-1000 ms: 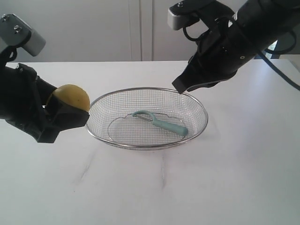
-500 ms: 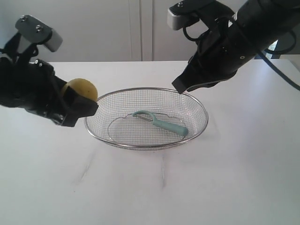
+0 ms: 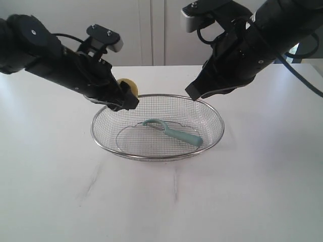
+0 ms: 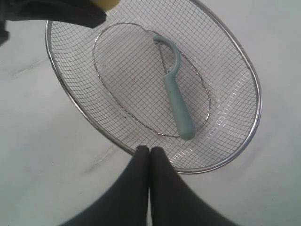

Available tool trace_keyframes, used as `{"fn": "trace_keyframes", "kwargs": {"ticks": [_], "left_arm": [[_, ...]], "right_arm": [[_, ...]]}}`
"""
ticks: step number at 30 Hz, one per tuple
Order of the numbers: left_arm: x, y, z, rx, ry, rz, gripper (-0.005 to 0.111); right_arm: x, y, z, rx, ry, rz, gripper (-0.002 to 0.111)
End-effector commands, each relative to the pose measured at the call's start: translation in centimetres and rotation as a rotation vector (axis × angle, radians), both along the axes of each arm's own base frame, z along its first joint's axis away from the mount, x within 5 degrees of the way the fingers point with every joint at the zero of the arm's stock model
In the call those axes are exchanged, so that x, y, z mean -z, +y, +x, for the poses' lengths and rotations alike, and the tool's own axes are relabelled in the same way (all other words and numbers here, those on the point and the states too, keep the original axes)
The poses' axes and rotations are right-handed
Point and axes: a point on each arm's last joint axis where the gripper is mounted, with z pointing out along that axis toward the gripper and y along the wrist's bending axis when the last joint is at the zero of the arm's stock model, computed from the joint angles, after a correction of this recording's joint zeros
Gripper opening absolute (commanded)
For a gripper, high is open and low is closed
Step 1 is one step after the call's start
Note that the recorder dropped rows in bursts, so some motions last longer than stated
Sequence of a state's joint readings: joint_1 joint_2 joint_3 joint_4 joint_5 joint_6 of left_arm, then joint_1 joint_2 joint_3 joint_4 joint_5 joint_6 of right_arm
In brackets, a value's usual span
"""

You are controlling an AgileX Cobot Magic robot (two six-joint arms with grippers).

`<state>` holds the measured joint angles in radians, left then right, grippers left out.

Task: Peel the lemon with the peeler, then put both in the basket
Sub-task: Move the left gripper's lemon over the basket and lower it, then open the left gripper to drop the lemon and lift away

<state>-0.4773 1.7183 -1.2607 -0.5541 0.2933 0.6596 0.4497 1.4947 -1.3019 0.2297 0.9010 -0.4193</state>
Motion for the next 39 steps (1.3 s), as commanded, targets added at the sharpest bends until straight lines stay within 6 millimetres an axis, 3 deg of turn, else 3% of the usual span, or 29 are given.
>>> {"fn": "trace_keyframes", "kwargs": {"ticks": [1, 7, 21, 24, 25, 32, 34, 39], "left_arm": [[2.8, -0.7, 1.3, -0.035, 0.042, 0.010, 0.000], [6.0, -1.1, 1.9, -0.043, 0.122, 0.033, 0.000], [9.4, -1.3, 2.3, -0.039, 0.201, 0.075, 0.001], [9.6, -1.3, 2.3, -0.039, 0.204, 0.077, 0.011], [9.6, -1.3, 2.3, -0.040, 0.202, 0.077, 0.023], [9.6, -1.3, 2.3, -0.041, 0.200, 0.076, 0.065], [9.4, -1.3, 2.4, -0.044, 0.192, 0.074, 0.071], [8.0, -1.3, 2.3, -0.049, 0.159, 0.054, 0.071]], "right_arm": [[-0.4, 0.0, -0.1, 0.006, -0.016, 0.011, 0.000], [-0.4, 0.0, -0.1, 0.006, -0.016, 0.011, 0.000], [-0.4, 0.0, -0.1, 0.006, -0.016, 0.011, 0.000], [-0.4, 0.0, -0.1, 0.006, -0.016, 0.011, 0.000], [-0.4, 0.0, -0.1, 0.006, -0.016, 0.011, 0.000], [-0.4, 0.0, -0.1, 0.006, -0.016, 0.011, 0.000], [-0.4, 0.0, -0.1, 0.006, -0.016, 0.011, 0.000], [-0.4, 0.0, -0.1, 0.006, -0.016, 0.011, 0.000]]}}
